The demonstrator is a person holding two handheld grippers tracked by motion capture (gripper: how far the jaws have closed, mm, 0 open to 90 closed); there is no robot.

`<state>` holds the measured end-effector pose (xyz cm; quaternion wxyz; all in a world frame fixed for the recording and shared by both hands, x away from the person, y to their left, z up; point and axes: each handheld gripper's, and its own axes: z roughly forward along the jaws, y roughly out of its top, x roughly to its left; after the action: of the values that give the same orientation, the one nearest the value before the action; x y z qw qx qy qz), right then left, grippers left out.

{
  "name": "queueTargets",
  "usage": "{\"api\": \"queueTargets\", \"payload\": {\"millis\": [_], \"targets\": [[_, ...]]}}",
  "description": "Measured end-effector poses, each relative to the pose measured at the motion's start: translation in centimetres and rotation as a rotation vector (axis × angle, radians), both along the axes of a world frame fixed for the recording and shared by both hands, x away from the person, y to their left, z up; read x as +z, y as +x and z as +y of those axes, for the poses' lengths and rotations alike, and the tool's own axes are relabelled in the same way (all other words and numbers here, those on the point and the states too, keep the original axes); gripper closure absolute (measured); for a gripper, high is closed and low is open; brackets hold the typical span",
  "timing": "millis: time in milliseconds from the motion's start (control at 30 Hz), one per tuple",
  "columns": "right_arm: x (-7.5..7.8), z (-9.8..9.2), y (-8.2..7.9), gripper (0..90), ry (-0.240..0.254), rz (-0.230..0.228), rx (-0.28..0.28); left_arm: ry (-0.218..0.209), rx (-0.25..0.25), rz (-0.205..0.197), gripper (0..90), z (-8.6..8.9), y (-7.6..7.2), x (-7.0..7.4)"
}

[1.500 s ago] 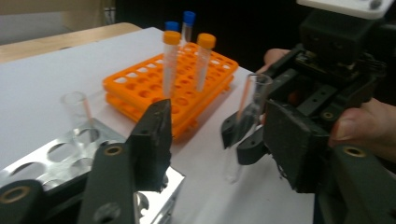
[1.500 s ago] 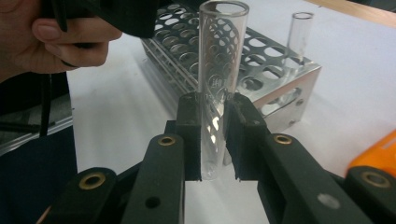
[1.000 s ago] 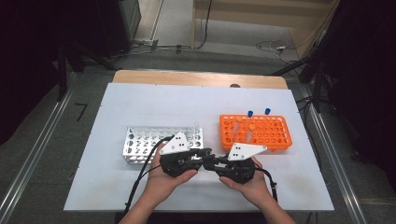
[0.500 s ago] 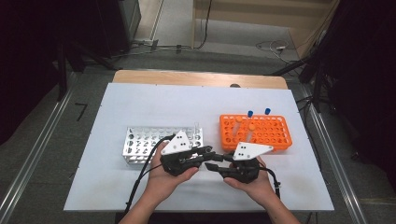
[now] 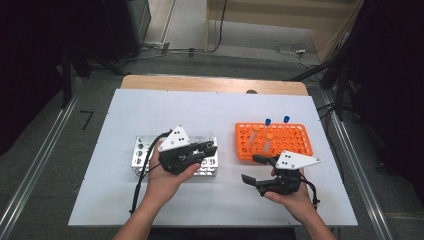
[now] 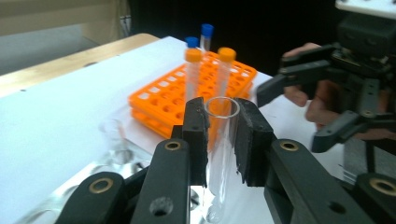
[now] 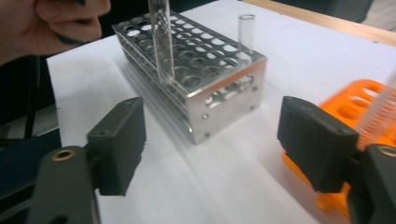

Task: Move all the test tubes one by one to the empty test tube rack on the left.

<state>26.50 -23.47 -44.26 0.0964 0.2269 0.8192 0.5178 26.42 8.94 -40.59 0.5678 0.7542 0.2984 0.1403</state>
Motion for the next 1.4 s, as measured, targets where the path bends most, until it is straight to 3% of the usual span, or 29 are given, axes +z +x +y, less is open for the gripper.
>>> {"api": "queueTargets", "payload": {"millis": [67, 167, 700, 1067, 1400], "targets": [[-0.1, -0.9, -0.1, 7.9, -0.01, 0.014, -0.011, 0.002, 0.015, 0.001, 76.8, 0.5, 0.4, 0.2], [-0.2, -1.8, -0.3, 0.7, -0.009, 0.031, -0.021, 0.011, 0.047, -0.007, 76.8, 1.0, 0.9, 0.4], [-0.8, -5.0, 0.8, 0.0, 0.017, 0.052, -0.093, -0.009, 0.124, -0.016, 76.8, 1.9, 4.5, 0.5], [-1.0, -5.1, 1.0, 0.0, 0.012, 0.051, -0.104, -0.016, 0.173, -0.019, 76.8, 1.5, 6.1, -0.6], [-1.1, -5.4, 1.1, 0.0, 0.018, 0.051, -0.116, 0.02, 0.17, -0.008, 76.7, 1.0, 6.6, -1.5]]}}
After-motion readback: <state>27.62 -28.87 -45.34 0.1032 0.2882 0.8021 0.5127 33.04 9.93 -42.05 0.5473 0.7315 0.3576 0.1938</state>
